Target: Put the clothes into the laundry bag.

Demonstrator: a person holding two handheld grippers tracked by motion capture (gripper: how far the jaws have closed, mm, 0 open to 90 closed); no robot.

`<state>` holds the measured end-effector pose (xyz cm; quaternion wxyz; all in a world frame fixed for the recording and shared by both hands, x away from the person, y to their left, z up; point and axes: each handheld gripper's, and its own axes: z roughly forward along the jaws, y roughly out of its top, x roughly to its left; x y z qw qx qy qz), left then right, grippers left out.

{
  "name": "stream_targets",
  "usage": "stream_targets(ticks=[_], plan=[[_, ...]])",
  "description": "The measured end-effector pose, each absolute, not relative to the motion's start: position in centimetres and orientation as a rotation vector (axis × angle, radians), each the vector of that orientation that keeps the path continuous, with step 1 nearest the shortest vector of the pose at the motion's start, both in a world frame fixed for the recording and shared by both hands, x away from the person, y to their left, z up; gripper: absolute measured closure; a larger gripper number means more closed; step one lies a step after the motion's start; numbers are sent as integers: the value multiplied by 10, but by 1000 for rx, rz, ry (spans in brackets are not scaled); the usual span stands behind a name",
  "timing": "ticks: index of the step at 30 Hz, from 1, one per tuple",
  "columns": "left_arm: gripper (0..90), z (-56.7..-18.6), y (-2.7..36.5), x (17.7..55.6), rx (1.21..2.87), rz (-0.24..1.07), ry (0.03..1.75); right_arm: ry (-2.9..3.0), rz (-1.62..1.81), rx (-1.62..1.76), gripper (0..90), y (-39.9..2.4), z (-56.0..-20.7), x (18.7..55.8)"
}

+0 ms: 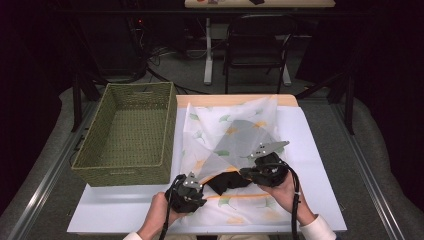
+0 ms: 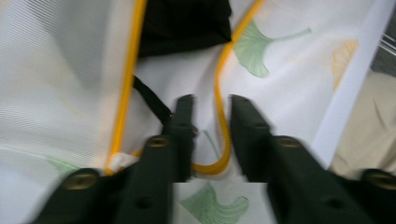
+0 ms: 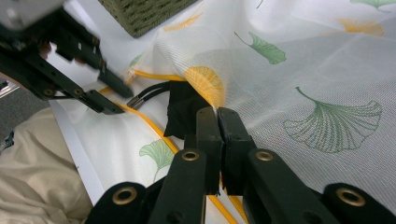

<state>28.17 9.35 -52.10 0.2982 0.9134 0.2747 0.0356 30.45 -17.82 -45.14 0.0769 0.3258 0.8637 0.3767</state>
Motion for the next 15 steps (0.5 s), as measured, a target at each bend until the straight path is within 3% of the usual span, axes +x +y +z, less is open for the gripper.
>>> stream_targets(ticks=[1,4,7,13,15], plan=[[598,-518,94,282,2408,129,749,2592,1123,973,884,-178,-453,305],[498,-511,96,287,2333,227,824,2601,1113,973,884,-176,-455,305],[449,-510,93,299,2314,295,883,2601,1108,982,884,-176,-457,305],[435,-529,75,316,2393,292,896,2605,1083,996,883,-172,-463,308],[490,-532,71,317,2404,321,894,2606,1078,998,883,-171,-465,308]])
